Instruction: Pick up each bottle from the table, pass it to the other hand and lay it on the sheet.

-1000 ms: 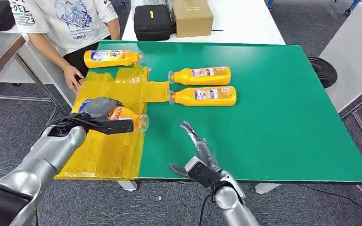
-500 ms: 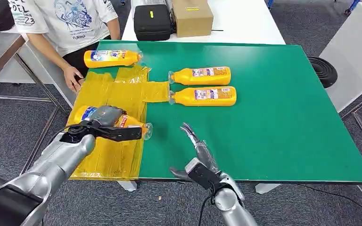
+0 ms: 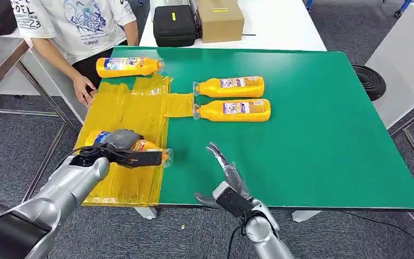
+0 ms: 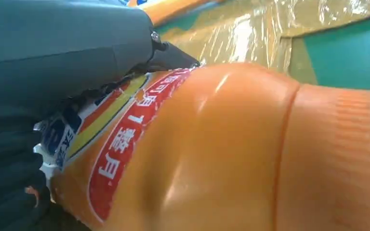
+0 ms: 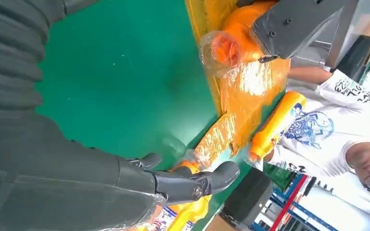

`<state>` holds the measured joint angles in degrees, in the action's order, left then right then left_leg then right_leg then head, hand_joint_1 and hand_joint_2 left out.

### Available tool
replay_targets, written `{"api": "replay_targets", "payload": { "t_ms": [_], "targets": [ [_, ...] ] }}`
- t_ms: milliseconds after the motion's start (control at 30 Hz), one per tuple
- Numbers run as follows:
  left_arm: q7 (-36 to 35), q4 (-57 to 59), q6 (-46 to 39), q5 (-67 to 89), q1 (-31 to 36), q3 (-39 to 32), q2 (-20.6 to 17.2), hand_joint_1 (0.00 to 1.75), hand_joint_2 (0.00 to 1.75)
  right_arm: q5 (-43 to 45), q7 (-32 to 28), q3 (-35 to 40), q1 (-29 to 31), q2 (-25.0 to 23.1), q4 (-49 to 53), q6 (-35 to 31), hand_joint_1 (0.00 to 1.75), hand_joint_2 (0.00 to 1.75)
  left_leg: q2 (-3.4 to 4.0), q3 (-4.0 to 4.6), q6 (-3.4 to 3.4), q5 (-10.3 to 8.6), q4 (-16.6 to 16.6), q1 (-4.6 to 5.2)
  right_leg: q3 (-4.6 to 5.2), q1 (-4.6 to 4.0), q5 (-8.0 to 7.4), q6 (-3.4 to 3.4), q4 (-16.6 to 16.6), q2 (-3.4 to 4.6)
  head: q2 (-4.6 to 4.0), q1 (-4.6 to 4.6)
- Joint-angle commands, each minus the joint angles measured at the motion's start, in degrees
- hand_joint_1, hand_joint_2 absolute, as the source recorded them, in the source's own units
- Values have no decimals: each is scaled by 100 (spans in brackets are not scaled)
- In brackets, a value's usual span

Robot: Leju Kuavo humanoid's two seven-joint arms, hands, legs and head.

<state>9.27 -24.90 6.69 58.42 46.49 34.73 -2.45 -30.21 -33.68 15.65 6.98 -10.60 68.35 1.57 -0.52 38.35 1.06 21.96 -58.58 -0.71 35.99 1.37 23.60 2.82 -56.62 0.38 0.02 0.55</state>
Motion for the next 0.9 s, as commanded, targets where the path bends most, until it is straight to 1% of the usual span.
{"api": "replay_targets", "payload": {
  "t_ms": [33, 67, 167, 233, 267, 333, 367, 400, 433, 467, 500, 567, 600, 633, 667, 700, 767, 800, 833, 900],
  "targets": [
    [-33, 648, 168, -65, 224, -202, 77, 175, 175, 22, -7, 69, 184, 62, -395, 3, 0, 175, 16, -47, -2, 19, 2, -5, -46, -9, 13, -18, 8, 7, 0, 0],
    [-31, 668, 229, -99, 219, -237, 82, 175, 175, 22, -7, 72, 192, 63, -405, 5, 0, 175, 10, -29, -1, 10, 3, -2, -27, -5, 7, -12, 6, 4, 0, 0],
    [-5, 719, 414, -206, 183, -361, 79, 175, 175, 18, -2, 83, 240, 59, -468, 2, 0, 175, 15, -48, -1, 19, 3, -4, -46, -8, 13, -17, 7, 6, 0, 0],
    [-25, 778, 493, -252, 189, -430, 63, 175, 175, 10, 6, 90, 274, 59, -516, -16, 0, 175, 12, -24, 0, 7, 5, 0, -21, -2, 3, -8, 6, 7, 0, 0],
    [-27, 803, 536, -275, 206, -457, 60, 175, 175, 8, 7, 94, 282, 60, -531, -19, 0, 175, 20, -44, -1, 16, 5, -3, -41, -6, 9, -15, 9, 13, 0, 0],
    [-33, 817, 533, -274, 214, -475, 39, 175, 175, -2, 10, 102, 294, 60, -540, -40, 0, 175, 13, -28, 0, 8, 5, 0, -27, -2, 3, -9, 5, 9, 0, 0],
    [-28, 829, 554, -267, 217, -469, 38, 173, 175, -2, 10, 104, 298, 63, -540, -37, 0, 175, 21, -50, -1, 16, 6, -2, -48, -6, 9, -16, 9, 14, 0, 0],
    [-22, 827, 536, -270, 205, -484, 36, 166, 175, -2, 10, 106, 300, 67, -533, -37, 0, 175, 18, -42, -1, 11, 7, 0, -39, -3, 5, -12, 8, 12, 0, 0],
    [-16, 826, 508, -262, 181, -484, 37, 150, 175, -1, 11, 105, 296, 70, -526, -38, 0, 175, 23, -57, -2, 17, 8, -1, -54, -5, 9, -17, 10, 15, 0, 0],
    [-1, 827, 507, -260, 167, -482, 40, 113, 175, -1, 11, 106, 293, 72, -519, -38, 0, 175, 17, -41, -1, 10, 6, 0, -38, -3, 4, -11, 7, 12, 0, 0],
    [-3, 830, 493, -259, 143, -481, 45, 33, 175, -1, 11, 105, 288, 75, -520, -38, 0, 175, 21, -55, -2, 15, 8, -1, -51, -5, 8, -16, 9, 14, 0, 0],
    [-6, 831, 478, -258, 121, -481, 53, 33, 175, -1, 11, 106, 283, 77, -521, -38, 0, 175, 13, -43, -1, 8, 8, 0, -38, -2, 3, -10, 8, 9, 0, 0],
    [-6, 831, 478, -258, 121, -481, 53, 33, 175, -1, 11, 106, 283, 77, -521, -38, 0, 175, 18, -58, -1, 14, 9, 0, -53, -4, 7, -14, 10, 12, 0, 0],
    [9, 829, 469, -235, 119, -460, 55, 17, 175, -1, 11, 107, 282, 79, -517, -37, 0, 175, 16, -51, -1, 11, 7, -1, -46, -4, 5, -12, 8, 11, 0, 0],
    [22, 826, 454, -215, 113, -449, 60, 9, 175, 0, 11, 105, 281, 85, -518, -38, 0, 175, 11, -40, -1, 7, 7, -1, -37, -4, 3, -9, 8, 7, 0, 0],
    [-15, 820, 393, -144, 88, -397, 71, 0, 175, 5, 12, 93, 282, 86, -524, -40, 0, 175, 14, -54, -1, 13, 8, -1, -50, -4, 8, -13, 9, 8, 0, 0],
    [-133, 821, 237, -33, 35, -332, 108, 0, 175, 9, 12, 67, 271, 77, -499, -40, 0, 175, 11, -57, 0, 13, 9, 1, -54, -2, 10, -13, 9, 4, 0, -2],
    [-182, 819, 181, 39, -5, -283, 123, 17, 175, 9, 12, 56, 269, 74, -493, -39, 0, 175, 10, -46, 0, 9, 9, 2, -43, 0, 6, -9, 8, 4, 0, 0],
    [-216, 806, 120, 76, -49, -260, 131, 16, 175, 9, 12, 48, 268, 73, -492, -39, 0, 175, 15, -62, 0, 16, 9, -1, -60, -5, 10, -15, 12, 7, 0, 0],
    [-220, 810, 92, 86, -71, -265, 140, 16, 175, 9, 12, 42, 268, 72, -493, -39, 0, 175, 10, -47, 0, 8, 9, 2, -44, 0, 5, -10, 8, 5, 0, 0]
  ]
}}
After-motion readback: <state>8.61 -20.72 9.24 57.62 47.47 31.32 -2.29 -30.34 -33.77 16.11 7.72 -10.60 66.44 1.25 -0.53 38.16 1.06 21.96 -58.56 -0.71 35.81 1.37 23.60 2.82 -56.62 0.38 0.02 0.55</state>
